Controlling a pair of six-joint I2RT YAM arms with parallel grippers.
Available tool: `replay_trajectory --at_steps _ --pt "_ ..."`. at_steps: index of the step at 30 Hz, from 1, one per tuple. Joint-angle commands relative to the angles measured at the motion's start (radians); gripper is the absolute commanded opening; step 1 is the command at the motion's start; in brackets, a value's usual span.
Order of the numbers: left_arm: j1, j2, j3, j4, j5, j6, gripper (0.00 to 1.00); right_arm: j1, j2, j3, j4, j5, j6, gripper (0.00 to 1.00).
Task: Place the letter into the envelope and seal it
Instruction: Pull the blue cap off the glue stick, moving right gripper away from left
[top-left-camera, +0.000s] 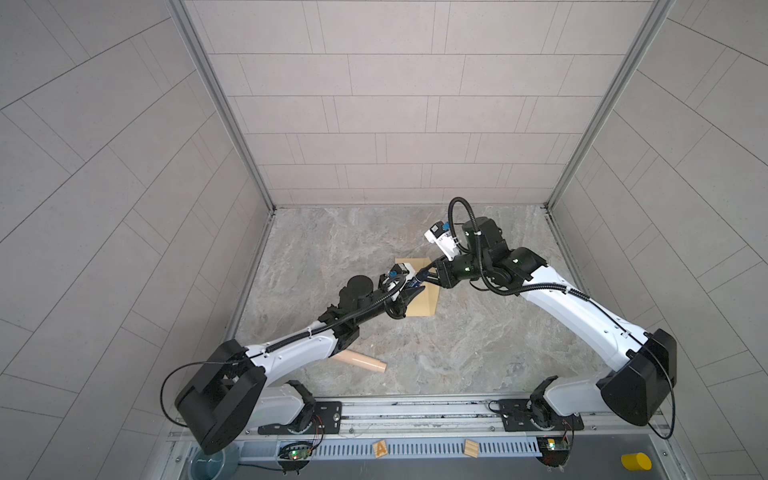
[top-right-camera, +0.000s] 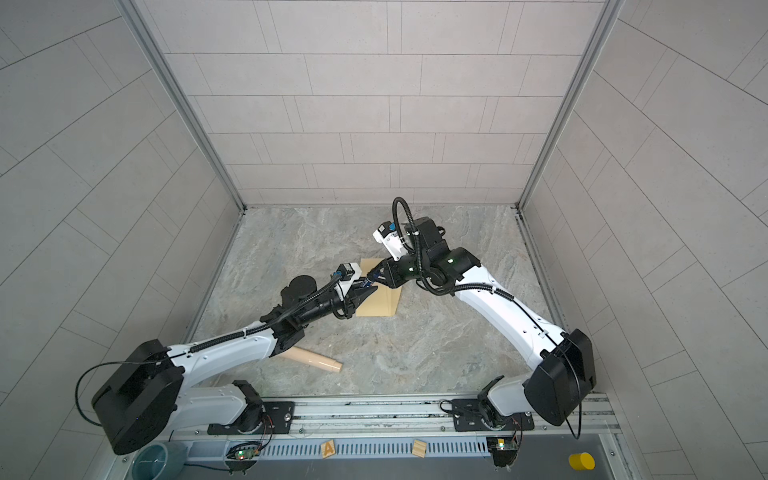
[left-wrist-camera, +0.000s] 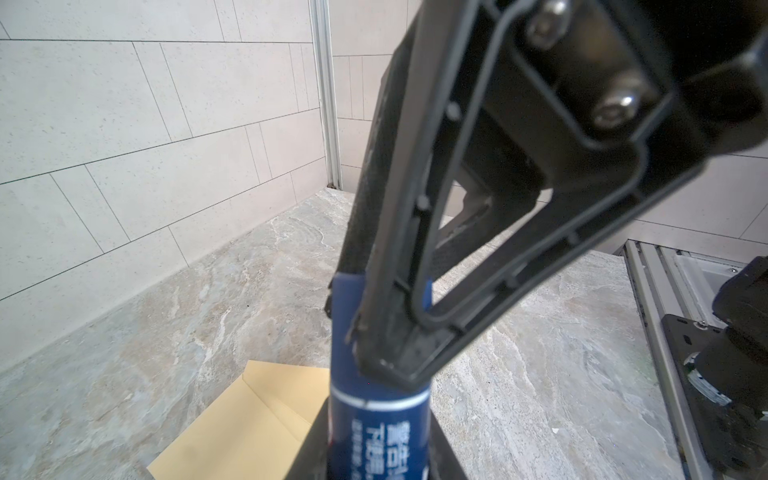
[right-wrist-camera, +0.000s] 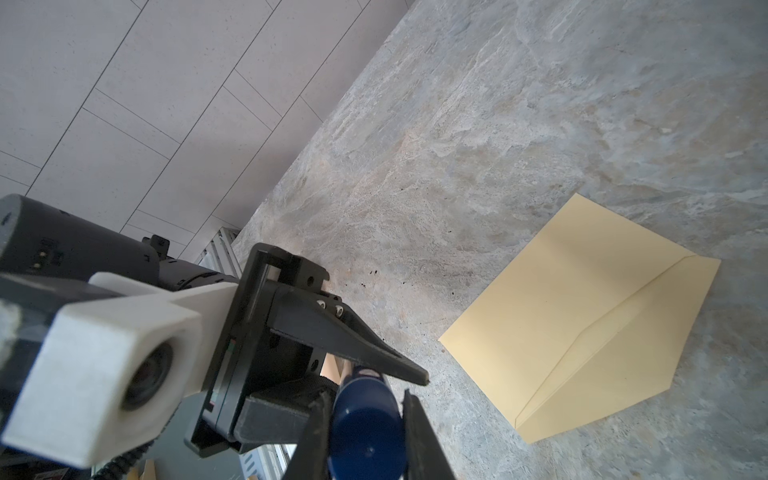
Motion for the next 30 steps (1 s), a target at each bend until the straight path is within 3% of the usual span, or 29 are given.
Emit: replay_trajectory --at_steps 1,30 --pt "-0.004 0.014 -0.019 -0.079 0.015 0.031 0.00 -0.061 -0.060 0.012 0.069 0.093 -0.021 0.00" --pt "-0.016 0.032 -0.022 -0.097 0.017 0.057 0.00 -0.104 -0.099 -0.019 0.094 0.099 -0.016 0.00"
